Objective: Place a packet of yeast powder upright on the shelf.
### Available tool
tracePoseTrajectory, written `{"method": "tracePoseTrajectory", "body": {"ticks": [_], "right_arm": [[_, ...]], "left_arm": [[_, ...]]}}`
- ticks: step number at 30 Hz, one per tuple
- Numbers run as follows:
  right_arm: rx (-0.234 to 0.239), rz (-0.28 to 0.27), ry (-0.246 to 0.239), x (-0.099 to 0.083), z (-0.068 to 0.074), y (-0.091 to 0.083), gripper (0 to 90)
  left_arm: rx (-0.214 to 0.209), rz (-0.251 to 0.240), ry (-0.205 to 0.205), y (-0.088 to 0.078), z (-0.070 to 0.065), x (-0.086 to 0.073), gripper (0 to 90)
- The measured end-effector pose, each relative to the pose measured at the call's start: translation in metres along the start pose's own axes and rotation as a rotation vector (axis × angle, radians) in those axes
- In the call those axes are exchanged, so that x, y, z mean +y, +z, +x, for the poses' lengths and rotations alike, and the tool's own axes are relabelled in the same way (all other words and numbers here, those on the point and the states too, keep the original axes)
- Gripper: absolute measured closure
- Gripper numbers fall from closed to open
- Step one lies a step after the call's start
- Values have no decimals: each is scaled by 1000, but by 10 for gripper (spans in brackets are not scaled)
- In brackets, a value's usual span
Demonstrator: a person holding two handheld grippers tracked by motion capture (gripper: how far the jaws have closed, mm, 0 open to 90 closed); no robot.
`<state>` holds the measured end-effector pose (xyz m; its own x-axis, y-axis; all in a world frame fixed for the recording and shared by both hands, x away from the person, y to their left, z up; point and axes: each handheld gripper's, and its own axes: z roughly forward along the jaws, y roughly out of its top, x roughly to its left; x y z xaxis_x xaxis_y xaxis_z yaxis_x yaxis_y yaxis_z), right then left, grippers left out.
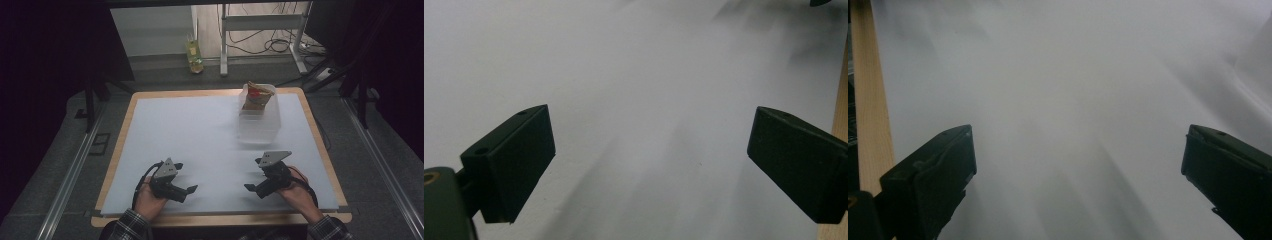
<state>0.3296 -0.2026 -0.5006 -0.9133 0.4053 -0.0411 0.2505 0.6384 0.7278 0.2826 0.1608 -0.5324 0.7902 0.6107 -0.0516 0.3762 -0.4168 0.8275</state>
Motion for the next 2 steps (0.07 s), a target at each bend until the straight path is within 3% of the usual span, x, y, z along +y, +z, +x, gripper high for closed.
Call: {"method": "tracePoseTrajectory", "body": {"ticks": [2], "right_arm": [[13, -4, 9, 0, -1, 0, 13]], "left_arm": [[-1, -1, -1, 0, 0, 0, 51]]}}
